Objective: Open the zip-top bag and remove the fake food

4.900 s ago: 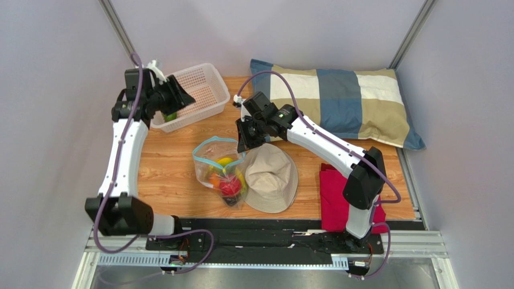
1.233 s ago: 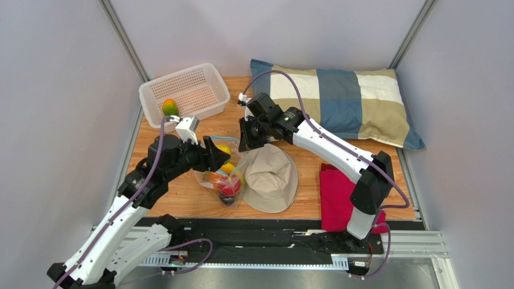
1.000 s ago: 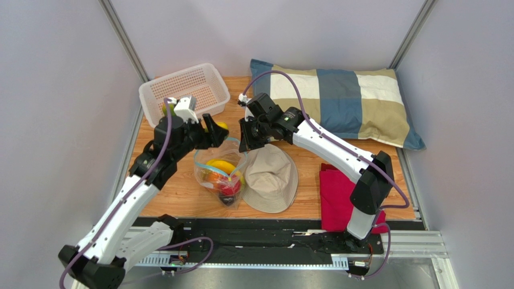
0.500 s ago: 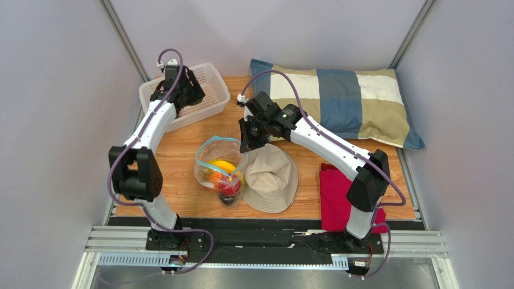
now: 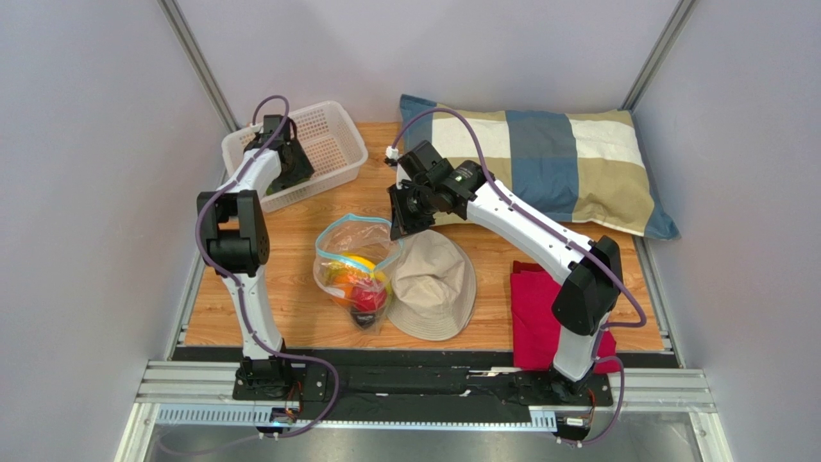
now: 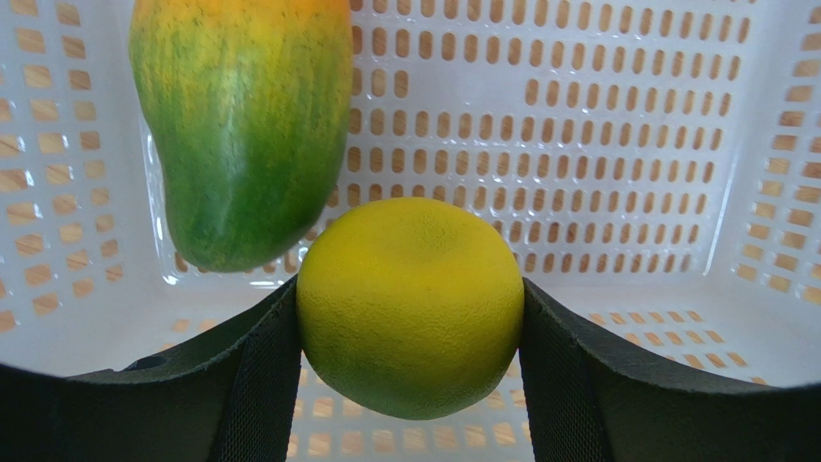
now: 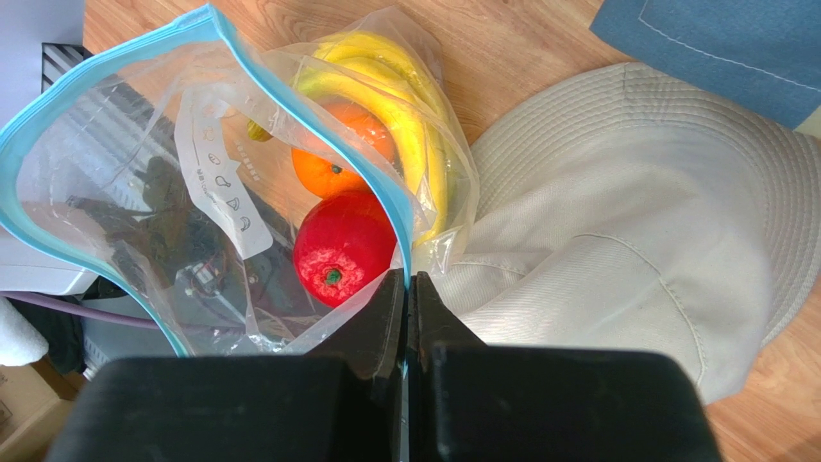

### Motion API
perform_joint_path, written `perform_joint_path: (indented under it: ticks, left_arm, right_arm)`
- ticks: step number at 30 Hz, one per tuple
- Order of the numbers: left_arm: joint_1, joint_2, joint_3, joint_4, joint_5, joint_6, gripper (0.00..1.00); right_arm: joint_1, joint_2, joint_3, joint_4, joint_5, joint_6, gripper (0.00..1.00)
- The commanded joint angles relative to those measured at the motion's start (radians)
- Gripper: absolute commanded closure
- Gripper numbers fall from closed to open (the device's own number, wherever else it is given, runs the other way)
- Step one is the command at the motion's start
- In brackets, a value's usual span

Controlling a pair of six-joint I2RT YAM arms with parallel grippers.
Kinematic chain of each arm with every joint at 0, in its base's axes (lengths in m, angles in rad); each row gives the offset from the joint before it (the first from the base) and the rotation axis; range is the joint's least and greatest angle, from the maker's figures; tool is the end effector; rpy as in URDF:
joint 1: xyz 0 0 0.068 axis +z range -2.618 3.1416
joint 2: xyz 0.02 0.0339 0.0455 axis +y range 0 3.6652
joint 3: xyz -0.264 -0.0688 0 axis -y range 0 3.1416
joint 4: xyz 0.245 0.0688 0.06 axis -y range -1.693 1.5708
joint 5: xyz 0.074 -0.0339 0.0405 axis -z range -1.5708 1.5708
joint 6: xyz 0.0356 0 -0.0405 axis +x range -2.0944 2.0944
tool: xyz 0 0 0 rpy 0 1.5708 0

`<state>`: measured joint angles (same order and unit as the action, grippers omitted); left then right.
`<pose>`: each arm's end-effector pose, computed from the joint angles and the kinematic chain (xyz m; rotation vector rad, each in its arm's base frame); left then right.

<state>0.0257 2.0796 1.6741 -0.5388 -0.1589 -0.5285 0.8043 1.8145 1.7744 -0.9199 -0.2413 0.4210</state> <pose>0.4611 0.0175 0.2141 -0.7451 2.3842 -0.0086 0.2666 0.2891 0.3309 -0.6106 2.6095 0.7511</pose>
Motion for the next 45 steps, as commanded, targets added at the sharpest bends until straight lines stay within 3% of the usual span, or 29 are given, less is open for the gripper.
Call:
perform_joint_path:
  ticks: [1, 3, 8, 10, 14, 16, 21, 24, 26, 31, 32, 34, 38, 42, 45]
  left_arm:
    - [0.025, 0.019, 0.087, -0.018, 0.021, 0.047, 0.75]
    - [0.029, 0.036, 0.120, -0.064, 0.004, 0.051, 0.63]
    - [0.031, -0.002, 0.131, -0.116, -0.007, 0.071, 0.46]
    - [0.031, -0.038, 0.122, -0.124, 0.005, 0.087, 0.34]
    - [0.036, -0.062, 0.160, -0.228, 0.041, 0.096, 0.31]
    - [0.034, -0.090, 0.161, -0.239, 0.051, 0.104, 0.11]
    - [0.036, -0.174, 0.151, -0.291, 0.053, 0.128, 0.09]
    - [0.036, -0.301, 0.079, -0.291, 0.065, 0.124, 0.13]
    - [0.036, -0.427, -0.002, -0.280, 0.149, 0.121, 0.18]
    - [-0.007, -0.699, -0.212, -0.231, 0.511, 0.022, 0.41]
    - [-0.068, -0.781, -0.261, -0.230, 0.531, 0.009, 0.43]
    - [-0.142, -0.857, -0.303, -0.227, 0.550, -0.034, 0.46]
    - [-0.326, -0.999, -0.407, -0.224, 0.533, -0.129, 0.61]
    - [-0.447, -1.046, -0.494, -0.260, 0.413, -0.171, 0.77]
    - [-0.521, -1.056, -0.553, -0.270, 0.331, -0.188, 0.79]
  right_arm:
    - [-0.010, -0.012, 0.020, 0.003, -0.006, -0.019, 1.00]
    - [-0.008, -0.012, 0.022, 0.003, -0.009, -0.018, 1.00]
    - [-0.010, -0.012, 0.030, 0.003, -0.006, -0.019, 1.00]
    - [-0.008, -0.012, 0.034, 0.004, -0.009, -0.016, 1.00]
    - [-0.010, -0.006, 0.049, 0.015, -0.016, -0.008, 1.00]
    - [-0.010, -0.001, 0.056, 0.013, -0.015, -0.010, 1.00]
    - [-0.008, -0.001, 0.046, 0.019, -0.015, -0.010, 1.00]
    - [-0.007, -0.018, 0.014, 0.033, -0.004, -0.010, 1.00]
    - [-0.007, -0.021, 0.005, 0.035, 0.002, -0.010, 1.00]
    - [0.007, -0.021, 0.029, 0.041, -0.001, -0.001, 1.00]
    - [0.016, -0.023, 0.034, 0.042, 0.000, -0.001, 1.00]
    - [0.026, -0.023, 0.048, 0.042, -0.001, 0.007, 1.00]
    - [0.049, -0.026, 0.065, 0.049, 0.000, 0.024, 1.00]
    - [0.062, -0.037, 0.068, 0.056, 0.010, 0.038, 1.00]
    - [0.070, -0.047, 0.066, 0.058, 0.019, 0.050, 1.00]
